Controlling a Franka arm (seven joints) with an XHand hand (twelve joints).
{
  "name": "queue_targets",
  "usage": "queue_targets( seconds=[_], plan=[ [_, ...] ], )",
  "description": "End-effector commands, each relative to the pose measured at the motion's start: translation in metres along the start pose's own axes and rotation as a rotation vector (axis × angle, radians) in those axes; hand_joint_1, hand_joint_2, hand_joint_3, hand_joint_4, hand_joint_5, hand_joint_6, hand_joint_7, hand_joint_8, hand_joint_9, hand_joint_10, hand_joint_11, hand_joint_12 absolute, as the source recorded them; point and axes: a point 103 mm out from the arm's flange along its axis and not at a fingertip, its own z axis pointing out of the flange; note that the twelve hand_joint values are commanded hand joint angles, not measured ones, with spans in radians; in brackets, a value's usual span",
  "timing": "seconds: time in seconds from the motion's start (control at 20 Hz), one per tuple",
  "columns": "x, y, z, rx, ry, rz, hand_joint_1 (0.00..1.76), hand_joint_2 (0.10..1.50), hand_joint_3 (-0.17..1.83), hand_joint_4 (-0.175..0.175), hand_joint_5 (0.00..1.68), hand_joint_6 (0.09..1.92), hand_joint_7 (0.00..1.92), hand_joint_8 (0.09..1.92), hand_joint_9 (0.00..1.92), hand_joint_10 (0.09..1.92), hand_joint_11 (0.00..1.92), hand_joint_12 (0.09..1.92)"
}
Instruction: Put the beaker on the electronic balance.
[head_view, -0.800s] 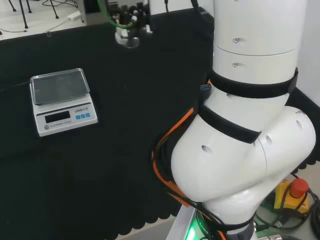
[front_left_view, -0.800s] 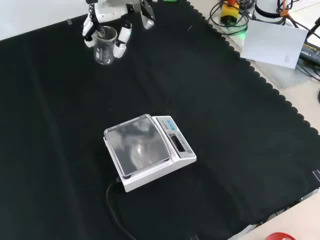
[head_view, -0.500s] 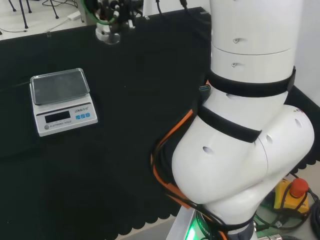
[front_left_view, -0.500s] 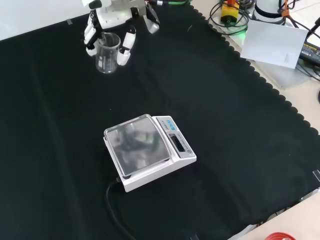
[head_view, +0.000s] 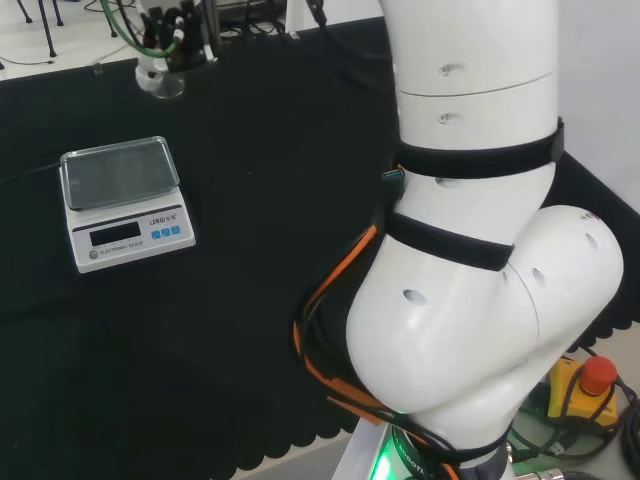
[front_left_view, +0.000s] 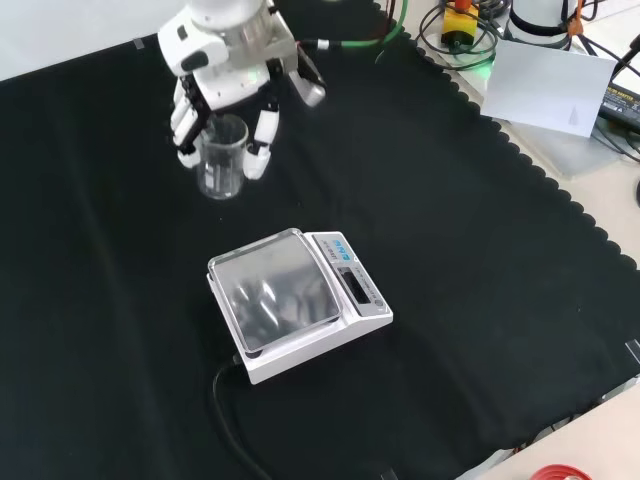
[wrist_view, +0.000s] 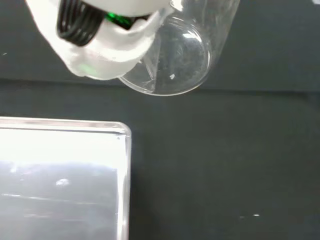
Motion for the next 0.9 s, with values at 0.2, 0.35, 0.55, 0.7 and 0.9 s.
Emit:
queue_targets(
  seconds=[0.2,0.35,0.55,0.7,0.9],
  plan=[
    [0.061,0.002,0.035,0.07,0.018,-0.101,1.09,0.86,0.38,0.145,1.1,0.87,0.93,0.94,1.24,0.39,0.95,1.06],
    [0.074,0.0,0.051,0.096,0.026,-0.134,1.09,0.86,0.38,0.145,1.1,0.87,0.93,0.94,1.24,0.39,0.95,1.06],
    [0.077,-0.004,0.068,0.089,0.095,-0.218,1.09,0.85,0.38,0.146,1.11,0.85,0.93,0.93,1.24,0.39,0.95,1.07],
    [0.08,-0.007,0.078,0.109,0.057,-0.227,1.09,0.85,0.39,0.146,1.11,0.85,0.93,0.93,1.24,0.39,0.95,1.07],
    [0.105,-0.003,0.097,0.148,0.025,-0.214,1.09,0.85,0.39,0.146,1.11,0.85,0.93,0.93,1.24,0.39,0.95,1.07]
  ],
)
